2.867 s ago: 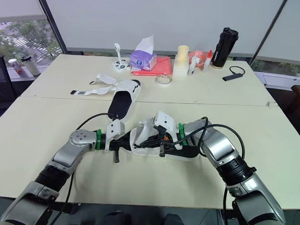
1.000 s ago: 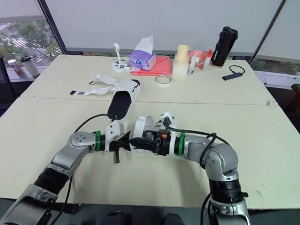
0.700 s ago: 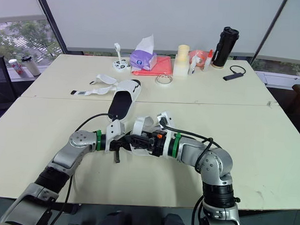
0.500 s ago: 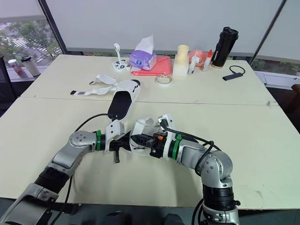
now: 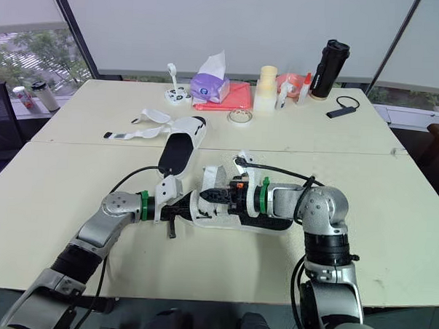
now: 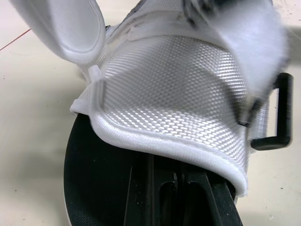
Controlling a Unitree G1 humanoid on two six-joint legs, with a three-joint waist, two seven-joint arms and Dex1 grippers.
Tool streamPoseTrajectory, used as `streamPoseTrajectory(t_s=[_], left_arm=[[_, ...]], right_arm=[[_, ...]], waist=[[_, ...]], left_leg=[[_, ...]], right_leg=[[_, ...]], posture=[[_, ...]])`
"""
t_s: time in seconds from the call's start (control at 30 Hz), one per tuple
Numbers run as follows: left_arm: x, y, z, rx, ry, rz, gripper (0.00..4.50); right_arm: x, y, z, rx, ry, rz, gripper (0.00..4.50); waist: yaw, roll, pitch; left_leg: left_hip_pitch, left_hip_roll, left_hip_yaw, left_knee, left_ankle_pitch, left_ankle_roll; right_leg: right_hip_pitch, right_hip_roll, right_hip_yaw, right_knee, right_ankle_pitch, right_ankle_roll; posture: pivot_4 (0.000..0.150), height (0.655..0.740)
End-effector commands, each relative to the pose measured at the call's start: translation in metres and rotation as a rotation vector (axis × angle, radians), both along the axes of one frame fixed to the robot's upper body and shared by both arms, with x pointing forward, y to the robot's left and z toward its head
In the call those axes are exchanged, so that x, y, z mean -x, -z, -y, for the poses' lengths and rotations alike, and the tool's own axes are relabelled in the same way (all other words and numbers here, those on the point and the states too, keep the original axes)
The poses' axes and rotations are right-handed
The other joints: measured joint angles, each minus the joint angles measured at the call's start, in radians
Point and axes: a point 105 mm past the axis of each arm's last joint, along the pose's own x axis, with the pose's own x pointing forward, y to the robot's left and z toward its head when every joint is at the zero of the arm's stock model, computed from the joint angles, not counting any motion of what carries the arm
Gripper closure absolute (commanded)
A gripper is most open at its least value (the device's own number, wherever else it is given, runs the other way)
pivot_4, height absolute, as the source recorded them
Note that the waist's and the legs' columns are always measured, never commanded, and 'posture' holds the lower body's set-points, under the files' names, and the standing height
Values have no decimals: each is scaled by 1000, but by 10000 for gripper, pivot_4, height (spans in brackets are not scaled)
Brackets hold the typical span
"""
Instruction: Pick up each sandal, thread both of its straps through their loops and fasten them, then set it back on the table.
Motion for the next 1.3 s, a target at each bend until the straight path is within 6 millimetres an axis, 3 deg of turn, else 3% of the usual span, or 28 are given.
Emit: streamPoseTrajectory(t_s=[0.03,0.2,0.4,0.8,0.93,1.0,1.1,1.3], left_arm=[[5,33,-17,-82,-75,-111,45000],[7,33,-19,-81,-84,-114,45000],[7,34,-19,-80,-92,-115,45000],[8,35,-19,-84,-94,-116,45000],[8,35,-19,-82,-96,-116,45000],[8,35,-19,-82,-97,-117,45000],[8,35,-19,-83,-96,-118,45000],[8,35,-19,-84,-94,-118,45000]], right_arm=[[5,1,-3,4,-63,-22,44338],[-1,0,-3,-4,-77,-44,44338],[-11,-20,-5,-107,-79,-105,44338],[-17,-5,3,-17,-55,-167,44338],[-35,23,13,226,25,39,44338],[-43,12,11,253,6,267,44338],[-38,-9,2,232,-85,517,44338],[-23,-21,-5,183,-168,643,44338]], waist=[[0,0,0],[-2,0,0],[-2,0,0],[-3,0,0],[-4,0,0],[-4,0,0],[-3,0,0],[0,0,0]], left_leg=[[0,0,0,0,0,0],[0,0,0,0,0,0],[0,0,0,-1,0,0],[-1,0,0,-2,0,0],[-1,0,1,-2,0,0],[0,0,1,-2,0,0],[0,0,1,-2,0,0],[0,0,1,-2,0,0]], right_leg=[[0,0,0,0,0,0],[0,0,0,0,0,0],[-1,0,0,0,1,1],[-2,0,0,0,0,0],[-2,-1,0,-1,0,0],[-2,-1,0,-1,0,0],[-2,-1,0,-1,0,0],[-2,-1,0,-1,1,2]], posture=[[1500,7400],[1500,7400],[1500,7400],[1500,7400],[1500,7400],[1500,7400],[1500,7400],[1500,7400]])
